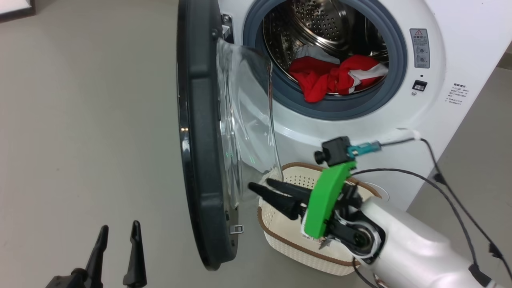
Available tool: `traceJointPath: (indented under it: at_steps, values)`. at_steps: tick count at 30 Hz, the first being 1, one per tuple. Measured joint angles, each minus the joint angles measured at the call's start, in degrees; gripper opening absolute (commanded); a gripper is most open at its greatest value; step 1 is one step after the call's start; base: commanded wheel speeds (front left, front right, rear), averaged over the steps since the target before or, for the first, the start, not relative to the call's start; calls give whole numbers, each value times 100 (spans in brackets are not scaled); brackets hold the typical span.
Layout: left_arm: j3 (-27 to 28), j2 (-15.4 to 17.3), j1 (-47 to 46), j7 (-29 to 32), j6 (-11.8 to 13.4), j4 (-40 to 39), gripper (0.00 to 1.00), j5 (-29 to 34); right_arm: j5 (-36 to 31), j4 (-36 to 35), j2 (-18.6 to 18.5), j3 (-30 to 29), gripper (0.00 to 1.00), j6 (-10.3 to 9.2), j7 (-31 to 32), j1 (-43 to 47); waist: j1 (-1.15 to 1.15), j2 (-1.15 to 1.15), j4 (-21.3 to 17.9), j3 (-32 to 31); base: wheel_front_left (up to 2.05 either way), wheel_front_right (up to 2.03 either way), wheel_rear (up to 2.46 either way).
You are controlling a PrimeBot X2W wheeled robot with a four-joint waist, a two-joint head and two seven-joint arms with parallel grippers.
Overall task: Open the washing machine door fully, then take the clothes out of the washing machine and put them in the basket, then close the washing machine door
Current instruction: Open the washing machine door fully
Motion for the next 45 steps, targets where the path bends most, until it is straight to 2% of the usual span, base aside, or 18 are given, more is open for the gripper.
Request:
traceJointPath:
  at_steps: [6,9,12,16,22,27,30,36,45]
  values:
    - [3,2,1,-1,-5,3,100,38,-1007,174,-389,383,100,0,-1483,60,0,0,-15,-48,0,0,0]
    - [5,2,4,-1,-5,4,100,51,-1330,492,-427,430,100,0,-2283,62,0,0,-30,-79,0,0,0]
    - [5,4,18,-1,-5,20,100,51,-1626,891,-404,491,100,0,-2668,71,0,0,-43,-110,0,0,0]
    - [5,11,101,-1,-13,44,100,79,-2214,1477,-320,389,100,1,-2805,101,0,0,-64,-150,0,0,0]
    - [0,16,118,0,-99,51,100,100,-3791,1673,-18,-1171,100,1,-2820,403,0,0,-94,-173,0,0,0]
    - [7,19,116,0,-101,49,100,108,-5125,1162,309,-2569,100,2,-2821,1164,0,0,-98,-178,0,0,0]
    - [15,19,116,0,-104,49,100,110,-5821,712,463,-3133,100,2,-2828,1604,0,0,-97,-194,0,0,0]
    - [26,19,114,0,-110,52,100,145,-6415,293,655,-3549,100,5,-2829,2260,0,0,-109,-204,0,0,0]
    - [53,19,113,0,-149,65,100,145,-6562,168,690,-3685,100,7,-2829,2475,0,0,-217,-186,0,0,0]
